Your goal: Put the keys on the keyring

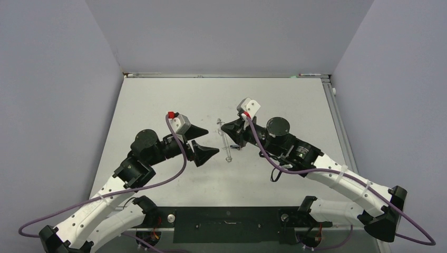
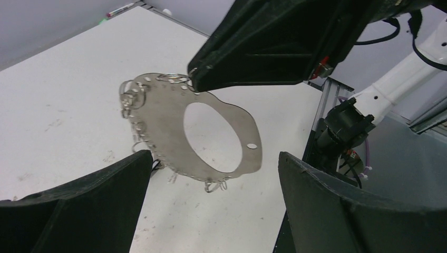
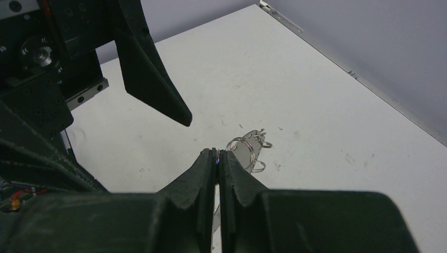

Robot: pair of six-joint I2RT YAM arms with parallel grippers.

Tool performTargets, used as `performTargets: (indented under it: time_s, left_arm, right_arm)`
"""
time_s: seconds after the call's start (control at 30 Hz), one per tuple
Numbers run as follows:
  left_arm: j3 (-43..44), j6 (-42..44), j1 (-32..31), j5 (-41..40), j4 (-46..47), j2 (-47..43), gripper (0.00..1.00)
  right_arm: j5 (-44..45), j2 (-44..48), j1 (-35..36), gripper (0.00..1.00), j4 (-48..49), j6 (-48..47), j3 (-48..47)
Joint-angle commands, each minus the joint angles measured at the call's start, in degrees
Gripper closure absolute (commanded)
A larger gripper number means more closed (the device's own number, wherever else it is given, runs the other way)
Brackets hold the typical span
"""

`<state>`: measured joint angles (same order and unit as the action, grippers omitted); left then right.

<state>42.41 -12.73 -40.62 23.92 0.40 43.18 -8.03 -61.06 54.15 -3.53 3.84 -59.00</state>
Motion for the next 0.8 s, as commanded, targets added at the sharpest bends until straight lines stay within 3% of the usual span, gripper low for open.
performTargets:
  time_s: [0.0, 0.27, 0.43, 0.63, 0.77]
  left_arm:
    - [4.42, 3.24, -5.13, -8.13, 1.85, 0.95, 0.11]
    - [3.79, 7.71, -15.8, -30.13, 3.22, 5.05, 0.12]
    - [3.5, 10.13, -18.63, -42.07, 4.9, 7.5, 0.19]
    - [3.12, 11.48, -21.01, -46.46, 7.3, 10.48, 0.24]
    - [3.2, 10.83, -22.24, -45.96, 9.26, 11.63, 0.21]
  right_arm:
    - [2.44, -0.82, 0.47, 0.95, 4.45, 3.05, -3.29]
    - [13.11, -2.2, 0.75, 0.95, 1.5, 5.92, -4.61]
    - [15.55, -2.22, 1.2, 0.95, 0.28, 7.22, -5.02]
    - [19.15, -2.69, 2.28, 0.95, -1.35, 8.75, -5.52]
    - [23.13, -3.51, 3.75, 0.95, -3.06, 8.66, -6.42]
